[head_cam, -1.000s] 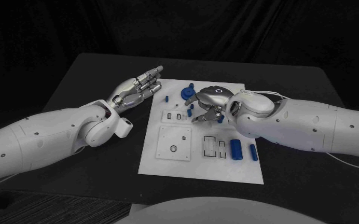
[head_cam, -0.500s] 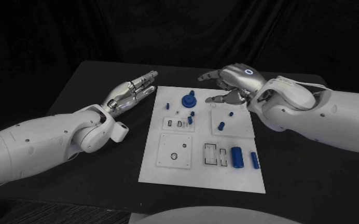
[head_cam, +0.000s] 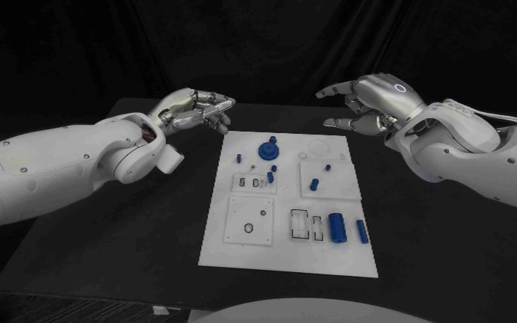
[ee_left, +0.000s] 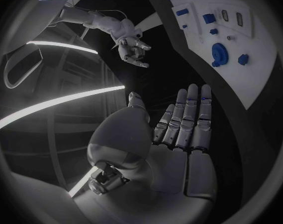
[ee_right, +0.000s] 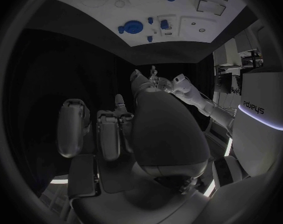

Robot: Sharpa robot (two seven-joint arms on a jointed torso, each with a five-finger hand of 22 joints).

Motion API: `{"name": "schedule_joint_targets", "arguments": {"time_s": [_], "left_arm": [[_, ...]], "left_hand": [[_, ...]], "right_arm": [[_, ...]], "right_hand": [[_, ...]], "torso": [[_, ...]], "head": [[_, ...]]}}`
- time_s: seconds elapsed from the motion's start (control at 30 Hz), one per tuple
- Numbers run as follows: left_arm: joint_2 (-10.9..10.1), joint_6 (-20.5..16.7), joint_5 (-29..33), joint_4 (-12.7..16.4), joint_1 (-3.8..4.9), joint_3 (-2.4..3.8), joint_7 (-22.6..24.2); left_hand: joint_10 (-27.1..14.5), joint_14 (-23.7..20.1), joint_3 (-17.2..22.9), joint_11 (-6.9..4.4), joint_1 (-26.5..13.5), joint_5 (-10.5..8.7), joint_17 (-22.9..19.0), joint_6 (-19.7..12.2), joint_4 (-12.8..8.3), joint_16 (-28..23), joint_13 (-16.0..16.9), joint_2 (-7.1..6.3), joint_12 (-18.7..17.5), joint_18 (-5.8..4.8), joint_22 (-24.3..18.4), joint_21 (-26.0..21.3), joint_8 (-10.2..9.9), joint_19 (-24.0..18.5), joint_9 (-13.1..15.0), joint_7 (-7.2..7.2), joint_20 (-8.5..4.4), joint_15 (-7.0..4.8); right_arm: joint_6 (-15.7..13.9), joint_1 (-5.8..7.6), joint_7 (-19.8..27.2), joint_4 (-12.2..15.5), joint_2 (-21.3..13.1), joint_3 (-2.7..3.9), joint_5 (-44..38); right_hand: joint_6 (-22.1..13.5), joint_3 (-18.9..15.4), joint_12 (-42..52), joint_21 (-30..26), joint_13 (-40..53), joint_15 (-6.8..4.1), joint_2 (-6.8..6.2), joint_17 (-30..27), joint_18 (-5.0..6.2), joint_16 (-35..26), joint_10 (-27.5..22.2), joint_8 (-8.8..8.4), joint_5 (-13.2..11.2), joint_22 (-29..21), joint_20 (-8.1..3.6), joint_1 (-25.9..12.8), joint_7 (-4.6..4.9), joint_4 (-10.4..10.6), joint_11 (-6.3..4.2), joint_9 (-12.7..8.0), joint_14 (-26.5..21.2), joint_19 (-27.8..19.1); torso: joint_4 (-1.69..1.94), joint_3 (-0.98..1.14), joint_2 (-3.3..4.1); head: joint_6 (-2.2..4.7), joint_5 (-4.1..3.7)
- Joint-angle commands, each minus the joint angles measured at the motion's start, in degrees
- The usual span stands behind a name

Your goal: Assemble the parts on the task board

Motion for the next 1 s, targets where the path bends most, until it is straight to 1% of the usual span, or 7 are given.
{"name": "schedule_joint_targets", "arguments": {"time_s": [0.03,0.1,0.27,0.33,0.47,0.83,1.0], "left_arm": [[0.4,3.5,-10.4,0.8,1.61,0.05,-15.2],[0.7,5.1,-12.3,1.2,2.74,0.05,-20.1],[1.9,9.4,-14.9,1.7,5.26,0.05,-32.6],[2.8,12.0,-16.4,1.6,6.19,0.05,-37.2],[5.0,18.6,-19.6,0.8,7.37,0.06,-45.7],[14.5,26.0,-21.4,-5.7,7.94,0.06,-56.2],[17.6,26.8,-21.5,-8.5,7.51,0.06,-57.0]], "left_hand": [[-0.4,0.6,-0.4,-3.00,0.7,0.98,10.2,5.0,0.1,14.3,11.9,0.74,14.8,-0.48,2.1,3.8,4.7,6.3,0.4,1.40,-3.48,-2.91],[2.8,3.9,-0.8,-3.94,0.7,0.81,13.9,6.4,0.1,20.2,15.7,0.31,20.1,-0.16,3.5,6.3,6.6,9.3,0.7,0.89,-3.97,-3.97],[25.2,22.6,-2.5,-5.14,-2.2,-0.62,49.5,13.2,0.0,45.6,48.8,-0.15,44.8,-0.12,10.0,15.5,13.6,12.5,4.2,-0.69,-5.69,-5.33],[40.0,34.5,-1.9,-6.53,-3.2,0.01,68.8,13.5,0.1,55.2,66.6,0.13,55.3,-2.01,30.6,35.5,21.8,12.4,12.5,-1.99,-7.36,-6.14],[43.5,38.8,-1.6,-8.18,-6.8,0.28,74.0,13.3,0.0,56.6,69.7,0.26,56.9,-3.88,50.1,50.1,31.9,18.6,25.3,-4.19,-8.04,-7.90],[43.5,38.8,-0.2,-10.91,-9.1,1.85,74.0,15.9,-0.3,56.6,69.7,0.96,56.9,-7.08,67.0,59.9,37.2,31.7,38.4,-7.01,-10.25,-10.49],[43.5,38.8,1.6,-11.36,-8.7,14.12,74.0,15.9,-0.1,56.6,69.7,0.67,56.9,-7.09,67.3,59.8,33.4,31.7,39.8,-7.34,-10.96,-11.06]], "right_arm": [[0.2,0.09,-2.0,-0.1,-0.3,0.03,-0.4],[0.8,-0.07,-2.5,-0.3,-0.5,0.02,-0.4],[2.4,-1.04,-3.3,-0.8,-0.5,0.01,-0.4],[2.8,-1.61,-3.4,-1.1,-0.4,0.01,-0.4],[3.5,-2.58,-3.8,-1.6,0.1,0.01,-0.4],[2.8,-3.67,-4.0,-2.6,0.7,0.01,-0.4],[2.1,-3.85,-3.9,-2.9,1.4,0.01,-0.4]], "right_hand": [[0.8,0.3,0.1,0.2,15.1,-0.31,0.82,15.1,-0.12,0.1,6.1,0.49,0.7,11.1,-0.16,-0.1,0.03,-0.1,-0.34,0.0,6.0,0.3],[1.0,0.4,0.1,0.2,15.1,-0.31,1.03,15.1,-0.13,0.1,6.1,0.52,1.0,11.1,-0.16,-0.1,0.05,-0.2,-0.31,-0.1,6.0,0.3],[1.3,0.5,0.1,0.1,15.1,-0.24,1.75,15.1,-0.10,0.1,6.1,0.48,2.6,11.1,-0.14,-0.2,0.23,-0.5,-0.21,-0.2,6.0,0.3],[1.4,0.5,0.1,0.1,15.1,-0.19,2.09,15.1,-0.10,0.1,6.1,0.48,3.1,11.1,-0.12,-0.4,0.35,-0.5,-0.13,-0.3,6.0,0.3],[1.6,0.5,0.1,0.0,15.1,-0.14,2.39,15.1,-0.09,0.1,6.1,0.46,3.8,11.1,-0.08,-0.5,0.42,-0.6,-0.07,-0.4,6.0,0.3],[1.8,0.5,0.1,0.0,15.1,-0.11,2.54,15.1,-0.08,0.1,6.1,0.53,4.2,11.1,-0.05,-0.6,0.52,-0.7,-0.01,-0.4,6.0,0.3],[2.1,0.5,0.1,-0.1,15.1,-0.07,2.63,15.1,-0.07,0.1,6.1,0.59,4.7,11.1,-0.03,-0.6,0.60,-0.9,0.05,-0.4,6.0,0.3]], "torso": [[-1.08,0.47,-1.53],[-1.34,0.62,-1.80],[-2.27,1.41,-2.59],[-2.56,1.69,-2.81],[-3.06,2.26,-3.27],[-4.88,3.44,-3.97],[-5.53,3.68,-4.02]], "head": [[-0.88,0.75],[-1.13,0.91],[-1.91,1.49],[-2.35,1.61],[-3.49,1.55],[-4.16,2.80],[-4.16,3.50]]}}
